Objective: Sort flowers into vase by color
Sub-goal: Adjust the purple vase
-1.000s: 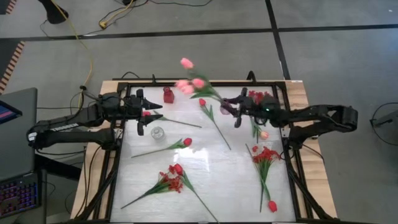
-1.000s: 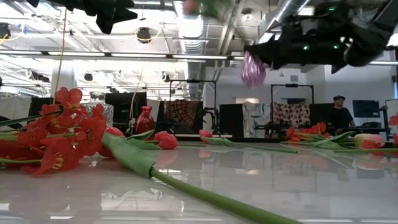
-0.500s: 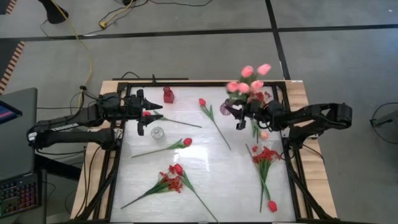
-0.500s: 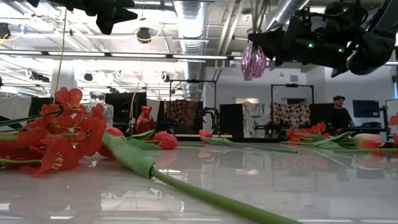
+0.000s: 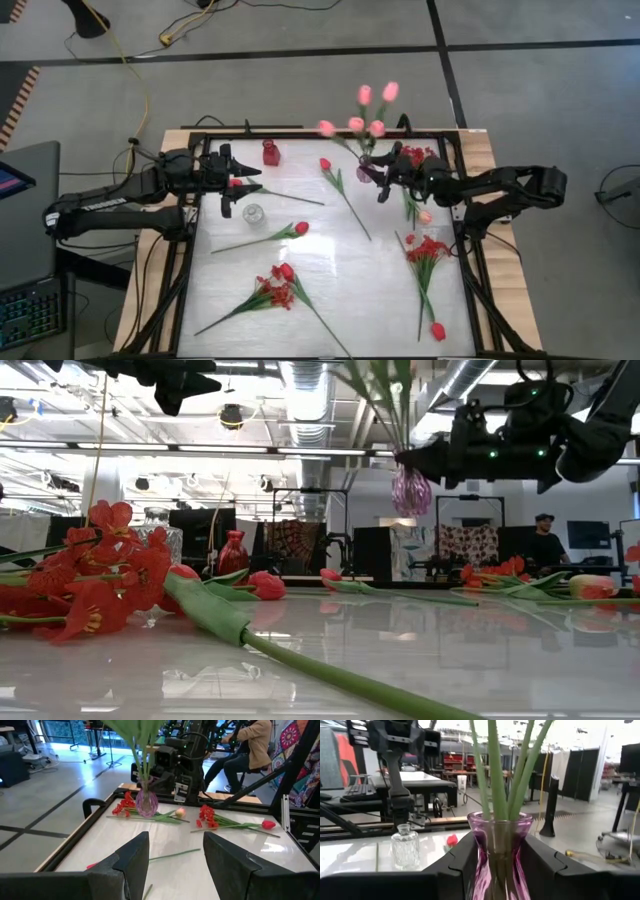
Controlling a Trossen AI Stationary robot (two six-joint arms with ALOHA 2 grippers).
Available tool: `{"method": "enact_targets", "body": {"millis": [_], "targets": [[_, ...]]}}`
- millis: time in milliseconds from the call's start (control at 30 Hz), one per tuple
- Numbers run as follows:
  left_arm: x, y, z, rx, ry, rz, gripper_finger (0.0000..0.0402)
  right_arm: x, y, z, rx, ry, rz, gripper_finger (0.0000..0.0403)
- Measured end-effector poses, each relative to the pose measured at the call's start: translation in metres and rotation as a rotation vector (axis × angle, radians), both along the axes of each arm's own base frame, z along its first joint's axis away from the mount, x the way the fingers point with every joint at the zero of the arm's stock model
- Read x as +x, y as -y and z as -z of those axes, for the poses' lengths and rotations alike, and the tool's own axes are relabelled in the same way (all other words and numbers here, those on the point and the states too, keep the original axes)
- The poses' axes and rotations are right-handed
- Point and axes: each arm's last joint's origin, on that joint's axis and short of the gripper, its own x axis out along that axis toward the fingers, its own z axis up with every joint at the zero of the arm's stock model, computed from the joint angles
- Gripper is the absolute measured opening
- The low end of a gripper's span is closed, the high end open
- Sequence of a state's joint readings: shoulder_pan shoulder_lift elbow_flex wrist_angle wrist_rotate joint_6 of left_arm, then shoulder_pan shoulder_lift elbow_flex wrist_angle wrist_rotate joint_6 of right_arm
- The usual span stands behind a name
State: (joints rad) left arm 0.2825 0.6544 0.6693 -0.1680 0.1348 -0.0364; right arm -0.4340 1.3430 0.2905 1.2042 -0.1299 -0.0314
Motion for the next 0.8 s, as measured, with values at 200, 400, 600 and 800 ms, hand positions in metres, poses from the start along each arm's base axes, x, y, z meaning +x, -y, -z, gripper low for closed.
{"method": "enact_targets", "body": {"millis": [200, 400, 600, 800], "targets": [[0.0, 0.0, 0.001, -0.001, -0.004, 0.006, 0.0175, -0.004, 0.002, 0.002, -0.018, -0.003, 0.016, 0.0148], [0.0, 0.0, 0.002, -0.004, -0.005, 0.009, 0.0175, -0.016, 0.001, 0.012, -0.011, 0.042, 0.032, 0.0151], [0.001, 0.0, 0.002, -0.017, -0.004, 0.008, 0.0175, -0.013, 0.003, 0.032, -0.005, 0.04, 0.057, 0.0148], [0.003, 0.0, 0.003, -0.034, -0.009, 0.01, 0.0175, 0.005, 0.016, 0.051, 0.038, -0.016, 0.069, 0.0148]]}}
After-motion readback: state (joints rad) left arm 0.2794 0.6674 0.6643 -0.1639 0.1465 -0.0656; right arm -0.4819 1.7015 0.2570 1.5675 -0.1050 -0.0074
